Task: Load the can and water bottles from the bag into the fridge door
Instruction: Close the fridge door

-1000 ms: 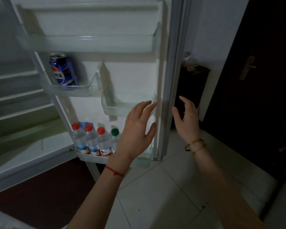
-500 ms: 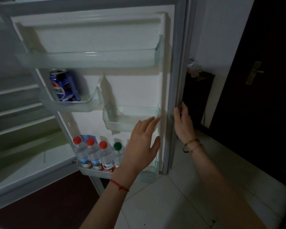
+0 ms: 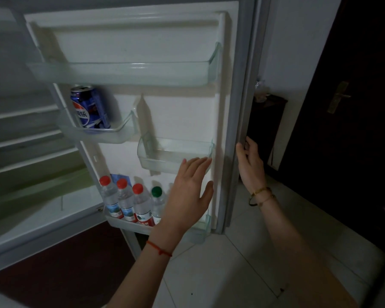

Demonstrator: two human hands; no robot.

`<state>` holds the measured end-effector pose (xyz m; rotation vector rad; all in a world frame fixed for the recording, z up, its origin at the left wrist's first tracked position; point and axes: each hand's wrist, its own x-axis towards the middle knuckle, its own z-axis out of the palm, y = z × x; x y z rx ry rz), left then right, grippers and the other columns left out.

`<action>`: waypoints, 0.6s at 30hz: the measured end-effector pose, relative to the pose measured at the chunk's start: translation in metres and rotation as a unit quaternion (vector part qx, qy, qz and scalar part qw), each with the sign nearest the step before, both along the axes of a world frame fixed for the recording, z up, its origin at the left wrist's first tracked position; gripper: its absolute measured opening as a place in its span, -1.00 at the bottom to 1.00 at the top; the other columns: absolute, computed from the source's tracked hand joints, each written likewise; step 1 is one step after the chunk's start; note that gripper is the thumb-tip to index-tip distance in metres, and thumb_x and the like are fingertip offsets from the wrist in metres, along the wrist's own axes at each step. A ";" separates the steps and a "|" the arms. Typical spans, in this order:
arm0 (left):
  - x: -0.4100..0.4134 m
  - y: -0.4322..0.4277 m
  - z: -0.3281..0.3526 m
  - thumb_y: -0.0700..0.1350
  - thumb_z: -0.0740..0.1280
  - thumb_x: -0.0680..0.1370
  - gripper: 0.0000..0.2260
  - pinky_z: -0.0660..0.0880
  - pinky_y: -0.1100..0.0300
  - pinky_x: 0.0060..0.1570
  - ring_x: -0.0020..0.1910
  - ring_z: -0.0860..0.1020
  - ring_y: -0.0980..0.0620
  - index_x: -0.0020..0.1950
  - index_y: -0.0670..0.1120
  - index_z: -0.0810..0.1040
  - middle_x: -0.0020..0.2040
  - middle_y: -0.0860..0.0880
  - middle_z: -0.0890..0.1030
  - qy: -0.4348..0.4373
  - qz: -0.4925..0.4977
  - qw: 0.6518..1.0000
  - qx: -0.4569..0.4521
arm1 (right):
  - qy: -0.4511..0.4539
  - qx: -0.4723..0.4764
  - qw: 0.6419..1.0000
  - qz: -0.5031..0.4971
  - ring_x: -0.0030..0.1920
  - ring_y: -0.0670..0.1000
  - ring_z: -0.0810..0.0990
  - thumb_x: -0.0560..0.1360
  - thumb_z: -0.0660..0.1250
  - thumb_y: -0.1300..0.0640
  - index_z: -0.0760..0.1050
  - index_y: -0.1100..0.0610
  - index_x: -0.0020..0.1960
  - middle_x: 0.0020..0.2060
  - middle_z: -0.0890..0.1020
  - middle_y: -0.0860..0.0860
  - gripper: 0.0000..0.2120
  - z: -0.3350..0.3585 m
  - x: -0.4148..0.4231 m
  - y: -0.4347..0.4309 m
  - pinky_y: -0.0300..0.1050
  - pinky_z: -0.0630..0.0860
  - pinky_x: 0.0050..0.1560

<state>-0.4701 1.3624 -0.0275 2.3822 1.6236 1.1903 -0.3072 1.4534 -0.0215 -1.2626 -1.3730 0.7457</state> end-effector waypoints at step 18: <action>-0.027 -0.109 0.015 -0.25 0.28 0.53 -0.65 0.40 0.07 0.29 0.28 0.44 0.01 0.32 -0.11 0.52 0.26 -0.02 0.53 -0.070 0.016 0.994 0.086 | 0.005 0.062 0.994 -0.093 -0.10 -0.31 0.43 0.62 0.19 0.07 0.47 0.14 0.26 0.12 0.43 0.03 -0.72 -0.011 -0.030 -0.128 -0.70 0.25 -0.13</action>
